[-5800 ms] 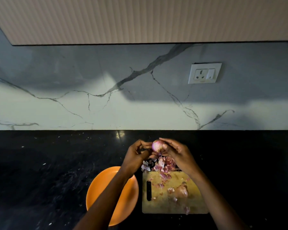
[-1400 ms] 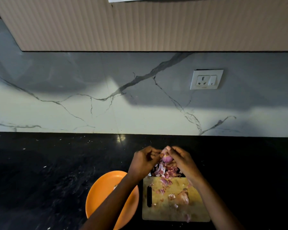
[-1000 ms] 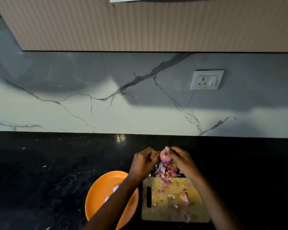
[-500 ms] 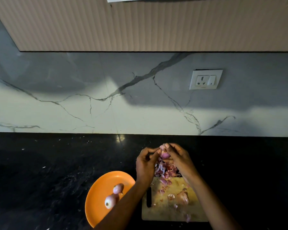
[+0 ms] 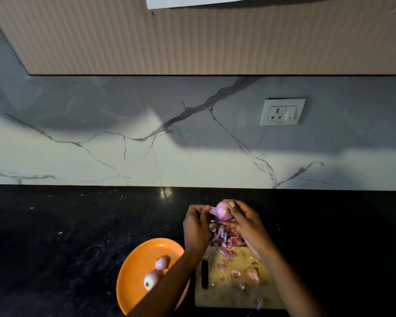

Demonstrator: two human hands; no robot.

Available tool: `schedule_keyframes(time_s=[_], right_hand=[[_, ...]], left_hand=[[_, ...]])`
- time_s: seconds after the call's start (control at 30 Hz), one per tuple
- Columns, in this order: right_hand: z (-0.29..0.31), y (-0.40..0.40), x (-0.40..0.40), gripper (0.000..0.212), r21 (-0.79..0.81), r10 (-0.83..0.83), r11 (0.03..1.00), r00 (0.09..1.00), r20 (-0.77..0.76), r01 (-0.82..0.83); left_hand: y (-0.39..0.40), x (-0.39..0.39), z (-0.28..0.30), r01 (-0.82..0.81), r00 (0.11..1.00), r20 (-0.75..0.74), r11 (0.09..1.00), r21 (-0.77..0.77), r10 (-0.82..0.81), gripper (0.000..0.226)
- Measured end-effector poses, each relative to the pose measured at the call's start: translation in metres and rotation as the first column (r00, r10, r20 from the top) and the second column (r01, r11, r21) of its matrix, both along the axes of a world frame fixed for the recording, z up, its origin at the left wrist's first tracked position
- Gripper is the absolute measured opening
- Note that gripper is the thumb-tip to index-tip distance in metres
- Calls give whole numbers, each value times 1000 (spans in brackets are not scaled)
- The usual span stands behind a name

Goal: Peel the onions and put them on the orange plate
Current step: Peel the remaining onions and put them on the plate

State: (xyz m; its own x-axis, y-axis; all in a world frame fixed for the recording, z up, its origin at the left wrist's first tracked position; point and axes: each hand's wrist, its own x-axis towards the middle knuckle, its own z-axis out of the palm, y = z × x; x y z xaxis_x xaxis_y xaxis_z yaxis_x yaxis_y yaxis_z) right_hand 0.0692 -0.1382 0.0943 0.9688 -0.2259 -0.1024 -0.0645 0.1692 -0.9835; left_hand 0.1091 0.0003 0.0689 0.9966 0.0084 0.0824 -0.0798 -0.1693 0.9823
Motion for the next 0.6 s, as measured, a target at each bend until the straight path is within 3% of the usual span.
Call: schedule_keyframes(time_s=[0.17,0.27,0.4,0.5,0.6], right_hand=[[0,1,-1,36,15,46,999,999,-3,-46],[-3,0,-2,26,83,58,995,998,-40,-54],[-3,-6,-4,24,208,55,977,996,-70,-40],[-4,-11,-2,26,229,16,973,998,-62,-2],[-3,-11,-2,28,213,7,977,998,-68,8]], left_hand=[[5,3,-3,7,998,-62,999,35,-5,11],[5,10,-6,57,987,-150,997,43,-50,12],[6,13,-3,108,968,-221,991,-74,-122,17],[6,12,5,179,945,-235,961,-209,-227,21],[1,9,10,246,920,-248,940,-234,-303,20]])
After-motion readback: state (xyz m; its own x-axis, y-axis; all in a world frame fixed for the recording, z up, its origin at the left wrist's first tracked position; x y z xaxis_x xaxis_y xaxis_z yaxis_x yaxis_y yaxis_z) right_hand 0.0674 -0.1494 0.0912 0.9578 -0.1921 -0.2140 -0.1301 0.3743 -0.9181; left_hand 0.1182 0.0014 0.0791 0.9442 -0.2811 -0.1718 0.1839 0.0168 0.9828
